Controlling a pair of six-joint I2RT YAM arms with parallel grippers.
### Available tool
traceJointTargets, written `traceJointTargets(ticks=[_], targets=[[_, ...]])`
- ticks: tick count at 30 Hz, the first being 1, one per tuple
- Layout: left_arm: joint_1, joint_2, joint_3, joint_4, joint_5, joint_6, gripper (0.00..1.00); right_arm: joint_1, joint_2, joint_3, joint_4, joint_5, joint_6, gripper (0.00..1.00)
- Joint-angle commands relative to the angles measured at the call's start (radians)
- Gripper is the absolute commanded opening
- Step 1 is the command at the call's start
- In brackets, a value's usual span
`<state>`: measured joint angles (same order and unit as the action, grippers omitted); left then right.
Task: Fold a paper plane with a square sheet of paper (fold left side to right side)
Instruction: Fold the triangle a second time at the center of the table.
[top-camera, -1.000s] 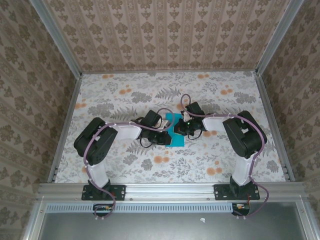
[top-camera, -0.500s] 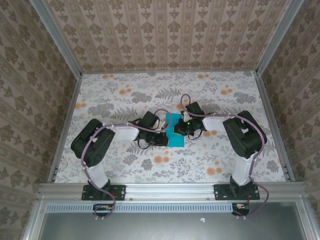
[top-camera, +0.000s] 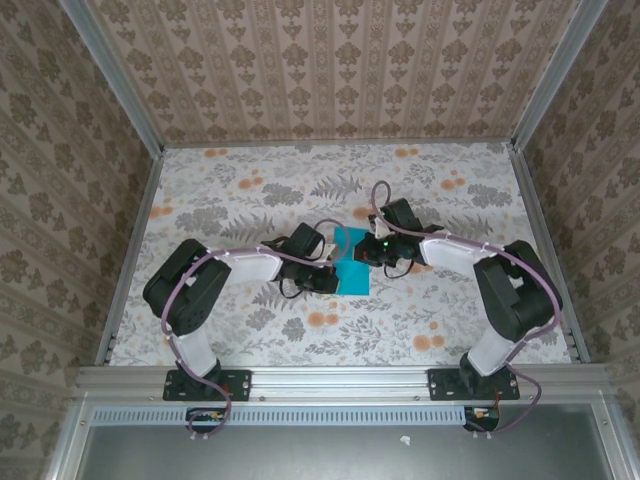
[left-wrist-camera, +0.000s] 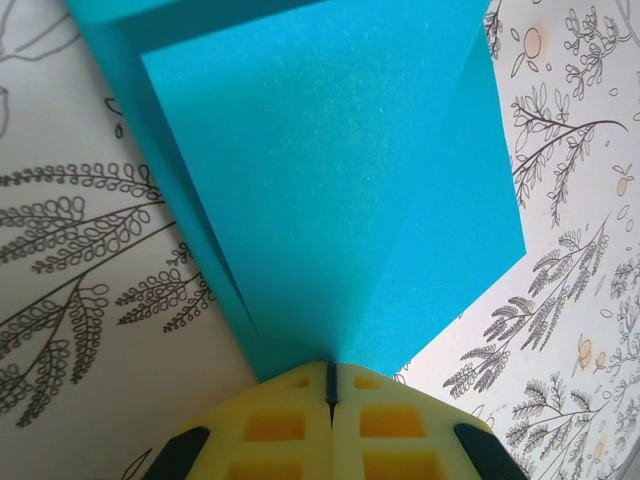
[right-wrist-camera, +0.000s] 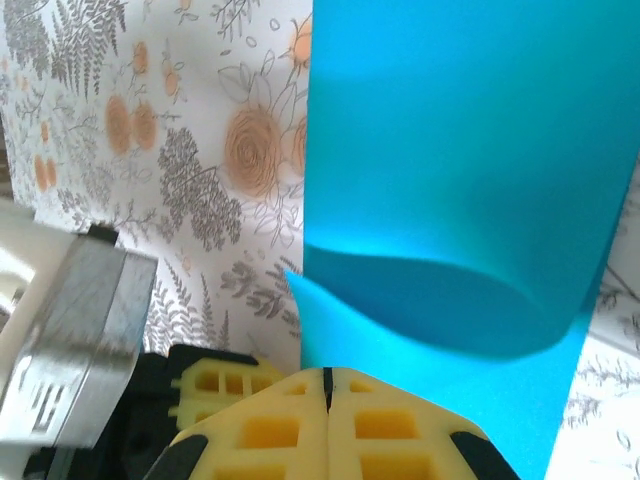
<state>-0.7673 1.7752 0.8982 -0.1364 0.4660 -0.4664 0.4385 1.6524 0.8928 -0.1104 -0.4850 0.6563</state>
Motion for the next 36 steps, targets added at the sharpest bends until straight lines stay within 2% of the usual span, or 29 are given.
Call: traceJointTargets(ticks=[1, 21, 36], targets=[[-0.017, 0.023, -0.002, -0.121, -0.068, 0.032, 0.04, 0.034, -0.011, -0.052, -0.032, -0.003, -0.021, 0.01], [-0.039, 0.033, 0.030, -0.164, -0.104, 0.045, 0.03, 0.097, 0.128, 0.032, -0.011, -0.044, -0.033, 0.01], [-0.040, 0.036, 0.022, -0.181, -0.118, 0.051, 0.02, 0.088, 0.181, 0.047, -0.112, 0.044, -0.122, 0.00]])
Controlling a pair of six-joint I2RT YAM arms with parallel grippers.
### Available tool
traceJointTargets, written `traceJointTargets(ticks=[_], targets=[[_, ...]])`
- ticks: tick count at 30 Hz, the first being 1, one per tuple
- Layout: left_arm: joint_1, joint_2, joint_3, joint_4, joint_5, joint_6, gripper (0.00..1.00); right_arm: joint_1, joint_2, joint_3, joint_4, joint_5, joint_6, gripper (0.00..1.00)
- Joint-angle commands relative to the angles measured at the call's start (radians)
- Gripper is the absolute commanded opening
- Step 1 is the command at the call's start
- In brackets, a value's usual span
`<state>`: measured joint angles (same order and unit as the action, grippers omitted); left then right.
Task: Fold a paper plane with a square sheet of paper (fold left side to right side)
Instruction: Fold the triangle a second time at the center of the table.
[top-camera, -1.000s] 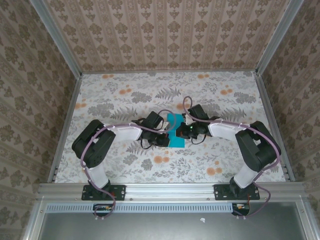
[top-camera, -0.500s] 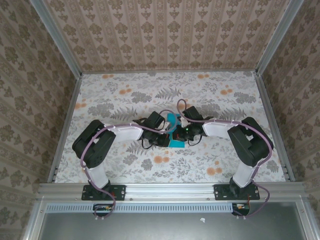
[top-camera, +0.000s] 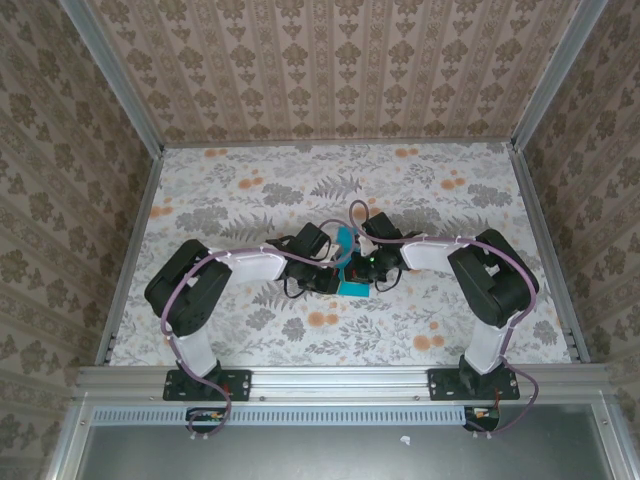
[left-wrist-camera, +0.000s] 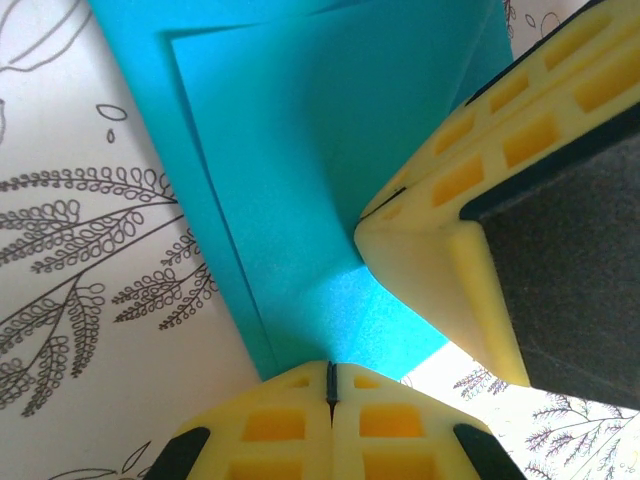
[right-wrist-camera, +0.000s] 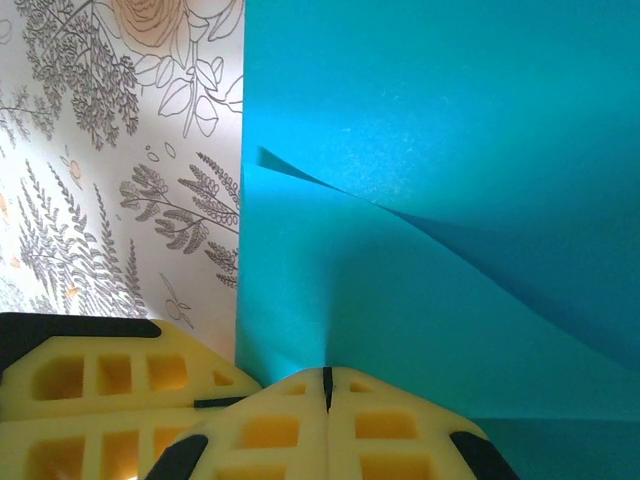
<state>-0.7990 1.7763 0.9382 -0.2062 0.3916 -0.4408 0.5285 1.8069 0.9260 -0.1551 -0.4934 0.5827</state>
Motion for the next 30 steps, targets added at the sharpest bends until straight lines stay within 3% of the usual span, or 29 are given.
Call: traceJointTargets(ticks=[1, 13, 30], targets=[[-0.008, 0.034, -0.021, -0.111, -0.045, 0.025, 0.02, -0.006, 0.025, 0.012, -0.069, 0.059, -0.052, 0.00], [-0.007, 0.035, -0.035, -0.110, -0.051, 0.023, 0.02, -0.058, 0.022, 0.030, -0.095, 0.087, -0.106, 0.01], [-0.012, 0.020, -0.033, -0.103, -0.057, 0.025, 0.01, -0.211, 0.013, 0.058, -0.146, 0.106, -0.185, 0.01]])
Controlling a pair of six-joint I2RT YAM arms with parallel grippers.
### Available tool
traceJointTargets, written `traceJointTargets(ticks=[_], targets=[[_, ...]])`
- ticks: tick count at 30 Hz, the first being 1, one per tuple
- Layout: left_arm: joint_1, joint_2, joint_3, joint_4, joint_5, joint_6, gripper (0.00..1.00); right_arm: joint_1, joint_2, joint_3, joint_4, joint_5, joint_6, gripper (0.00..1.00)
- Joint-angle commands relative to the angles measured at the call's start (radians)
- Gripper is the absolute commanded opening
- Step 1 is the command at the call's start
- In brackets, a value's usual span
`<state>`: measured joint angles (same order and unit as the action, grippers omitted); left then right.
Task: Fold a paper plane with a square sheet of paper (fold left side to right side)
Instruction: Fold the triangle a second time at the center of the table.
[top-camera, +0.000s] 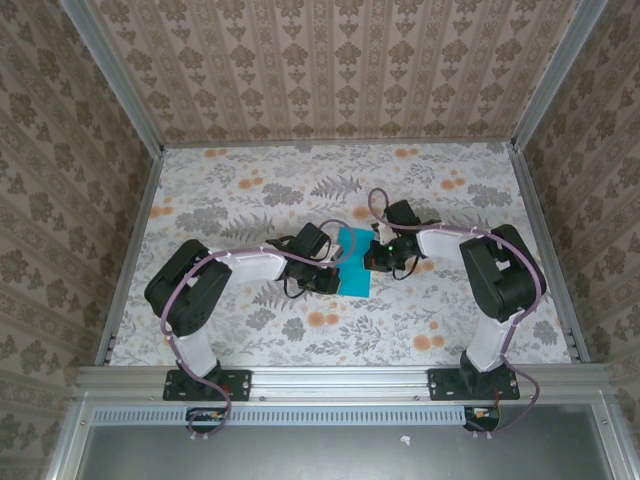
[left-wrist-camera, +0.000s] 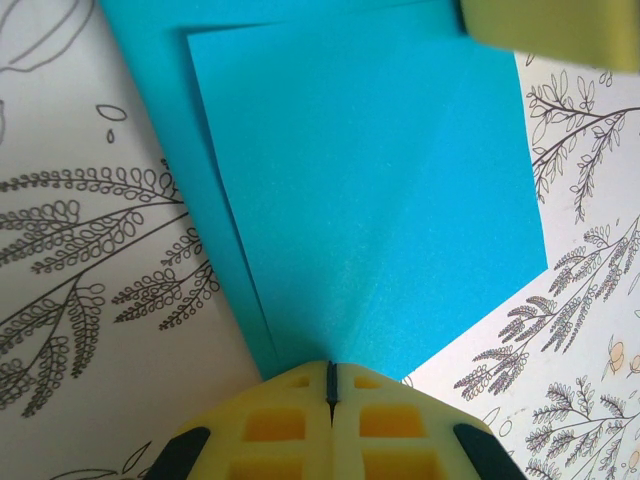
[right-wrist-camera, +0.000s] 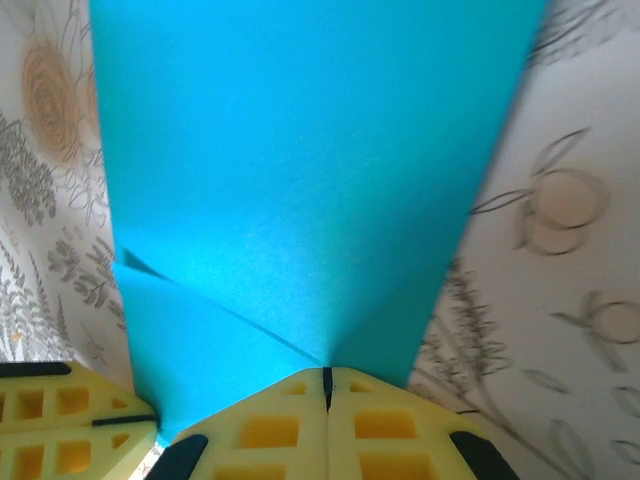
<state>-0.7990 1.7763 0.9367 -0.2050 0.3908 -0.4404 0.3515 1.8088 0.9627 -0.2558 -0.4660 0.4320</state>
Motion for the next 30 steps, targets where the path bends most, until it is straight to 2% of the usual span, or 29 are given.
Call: traceJointTargets(ticks=[1, 8, 12, 20, 25, 30], targets=[[-0.012, 0.020, -0.031, -0.105, -0.056, 0.024, 0.01, -0.039, 0.005, 0.024, -0.045, 0.077, -0.036, 0.01], [-0.018, 0.018, -0.010, -0.105, -0.061, 0.025, 0.01, -0.032, -0.115, 0.004, -0.032, 0.016, 0.007, 0.01], [-0.020, 0.017, -0.007, -0.106, -0.065, 0.026, 0.01, 0.020, -0.138, -0.032, 0.016, -0.041, 0.067, 0.01], [-0.021, 0.013, 0.001, -0.111, -0.064, 0.029, 0.01, 0.092, -0.031, -0.030, 0.086, -0.069, 0.134, 0.01], [-0.021, -0.004, 0.021, -0.108, -0.044, 0.030, 0.01, 0.091, 0.020, 0.008, 0.010, -0.029, 0.120, 0.01], [-0.022, -0.036, 0.044, -0.065, 0.034, 0.020, 0.01, 0.092, 0.052, 0.023, -0.060, 0.000, 0.102, 0.01]])
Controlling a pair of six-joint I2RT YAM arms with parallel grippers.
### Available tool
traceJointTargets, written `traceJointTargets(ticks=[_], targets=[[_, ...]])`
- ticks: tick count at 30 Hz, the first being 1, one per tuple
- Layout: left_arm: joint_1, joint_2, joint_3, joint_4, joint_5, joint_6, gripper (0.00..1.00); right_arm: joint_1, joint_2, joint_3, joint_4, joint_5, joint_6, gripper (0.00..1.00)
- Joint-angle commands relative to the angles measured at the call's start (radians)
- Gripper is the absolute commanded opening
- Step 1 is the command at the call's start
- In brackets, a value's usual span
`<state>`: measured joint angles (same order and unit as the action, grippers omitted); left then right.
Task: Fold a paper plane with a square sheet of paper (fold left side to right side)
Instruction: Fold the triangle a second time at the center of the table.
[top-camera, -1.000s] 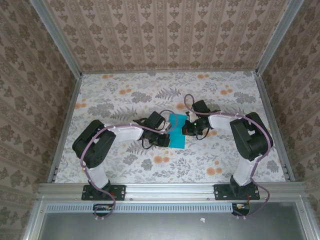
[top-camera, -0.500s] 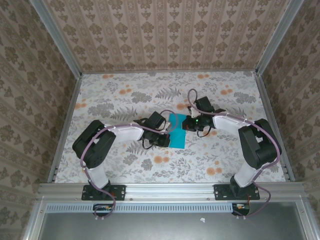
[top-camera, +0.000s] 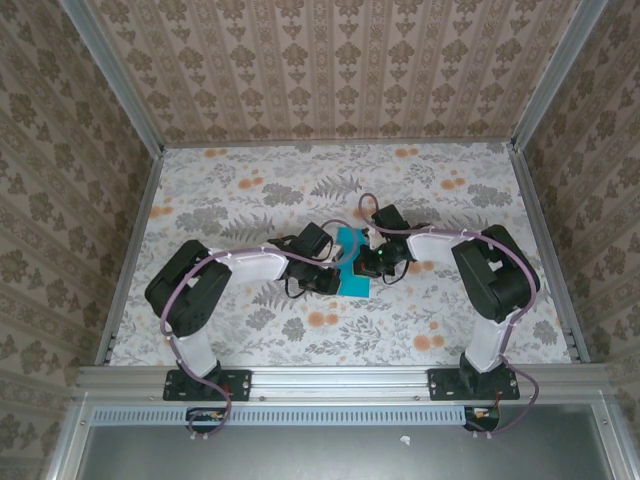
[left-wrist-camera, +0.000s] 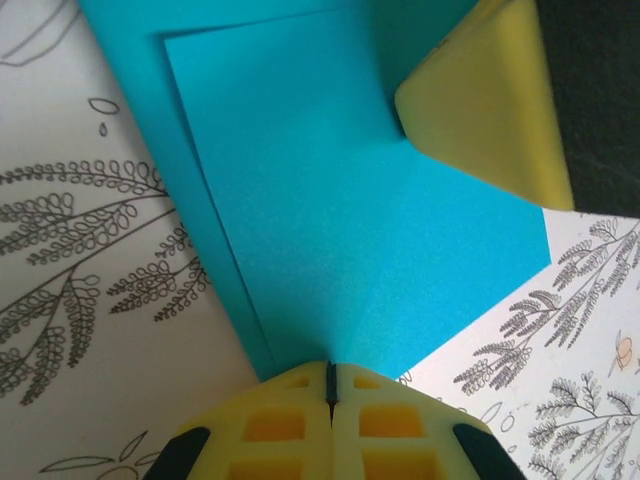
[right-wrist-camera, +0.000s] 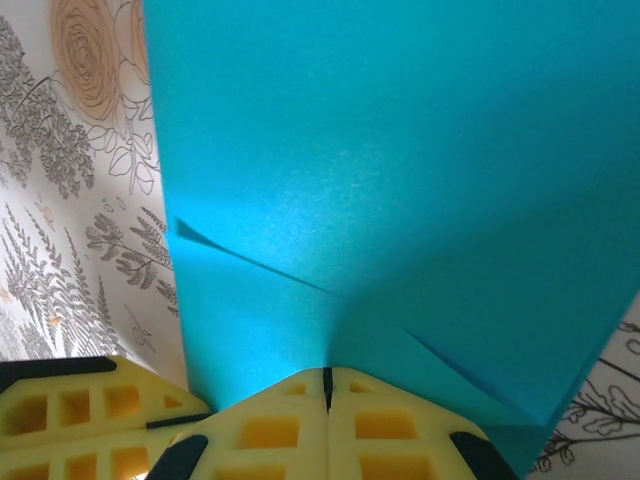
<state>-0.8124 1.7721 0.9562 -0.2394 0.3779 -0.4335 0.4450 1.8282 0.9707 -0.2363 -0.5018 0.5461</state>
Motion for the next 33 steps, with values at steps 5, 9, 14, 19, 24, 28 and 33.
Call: traceJointTargets(ticks=[5, 9, 14, 19, 24, 28, 33], targets=[[-0.005, -0.020, 0.044, 0.041, 0.122, -0.013, 0.02, -0.002, 0.037, 0.004, -0.080, 0.032, -0.012, 0.01], [0.002, 0.013, 0.061, 0.057, 0.131, -0.013, 0.02, -0.001, 0.033, 0.005, -0.087, 0.034, -0.016, 0.01], [0.013, 0.061, 0.084, 0.073, 0.146, -0.009, 0.02, -0.002, 0.035, 0.010, -0.097, 0.035, -0.024, 0.01], [0.017, 0.097, 0.092, 0.070, 0.141, -0.002, 0.01, -0.002, 0.036, 0.011, -0.100, 0.037, -0.027, 0.01], [0.031, 0.096, 0.064, 0.060, 0.122, -0.014, 0.01, -0.001, 0.038, 0.012, -0.107, 0.043, -0.032, 0.01], [0.039, 0.074, 0.020, 0.061, 0.121, -0.019, 0.01, -0.002, 0.042, 0.016, -0.120, 0.052, -0.037, 0.01], [0.042, 0.036, -0.042, 0.064, 0.124, -0.031, 0.01, -0.002, 0.049, 0.029, -0.137, 0.059, -0.044, 0.01]])
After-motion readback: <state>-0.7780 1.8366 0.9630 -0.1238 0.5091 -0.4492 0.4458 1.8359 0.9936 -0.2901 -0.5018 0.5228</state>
